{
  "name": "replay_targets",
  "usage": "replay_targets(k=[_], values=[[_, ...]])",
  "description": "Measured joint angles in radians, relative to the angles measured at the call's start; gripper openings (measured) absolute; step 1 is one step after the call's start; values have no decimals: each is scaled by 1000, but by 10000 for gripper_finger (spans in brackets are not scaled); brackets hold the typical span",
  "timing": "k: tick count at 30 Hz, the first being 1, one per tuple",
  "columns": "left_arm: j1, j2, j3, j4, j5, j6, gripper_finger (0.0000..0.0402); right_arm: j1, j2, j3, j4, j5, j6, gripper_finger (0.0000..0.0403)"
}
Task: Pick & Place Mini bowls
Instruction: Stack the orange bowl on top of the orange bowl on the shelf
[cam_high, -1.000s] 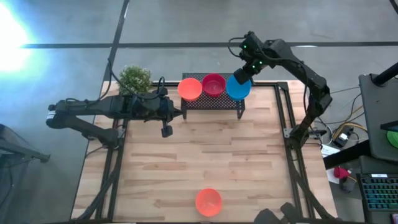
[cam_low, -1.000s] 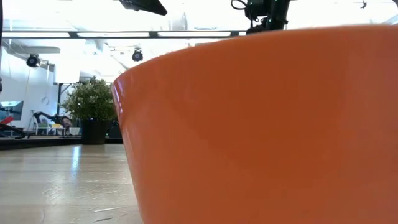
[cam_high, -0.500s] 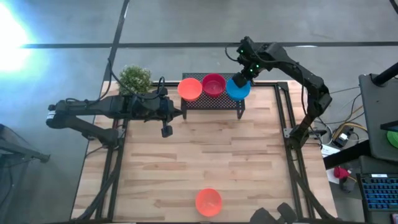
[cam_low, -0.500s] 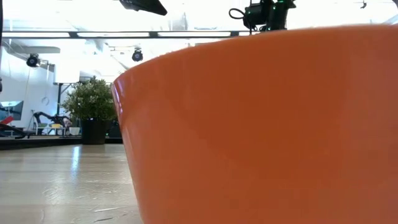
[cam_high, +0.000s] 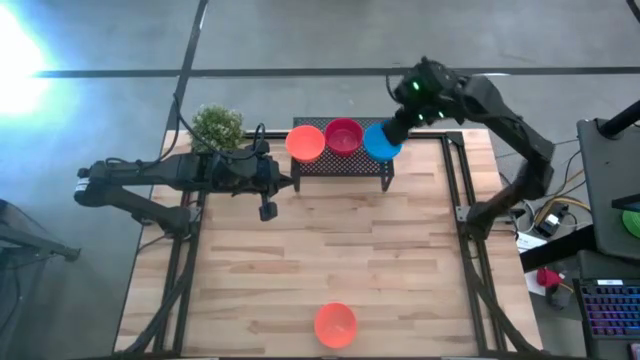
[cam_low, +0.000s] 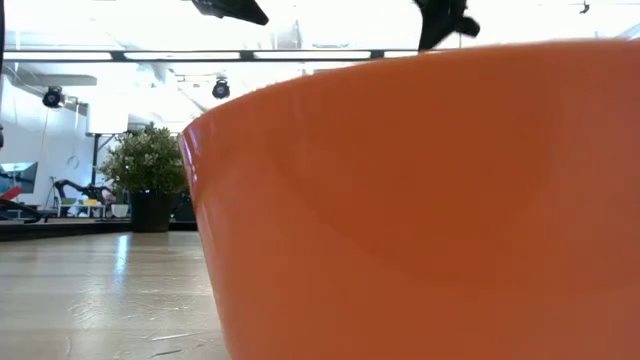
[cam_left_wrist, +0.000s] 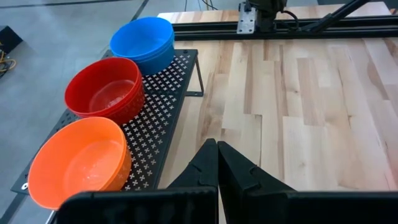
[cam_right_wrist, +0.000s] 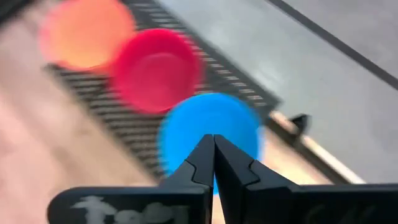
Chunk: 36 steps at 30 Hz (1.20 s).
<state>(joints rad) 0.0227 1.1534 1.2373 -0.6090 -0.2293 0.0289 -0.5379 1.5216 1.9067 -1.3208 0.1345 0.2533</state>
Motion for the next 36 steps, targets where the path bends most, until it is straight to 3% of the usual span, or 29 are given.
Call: replay_targets(k=[5,10,19,28,36], values=[[-10,4,-2,-6,77,15,0,237,-101,-35,0,37,114,8],[-37,36,-14,-26,167,87,0,488,-173,-68,3,151,269,8],[-103,67,-15,-60,168,117,0,834,-191,-208,31,138,391,8],[-157,86,-15,-57,165,-80,0,1007,-219,-463,213,88,391,8],[-206,131,-17,-57,142,-271,0,1003,-268,-724,490,-206,305,8]])
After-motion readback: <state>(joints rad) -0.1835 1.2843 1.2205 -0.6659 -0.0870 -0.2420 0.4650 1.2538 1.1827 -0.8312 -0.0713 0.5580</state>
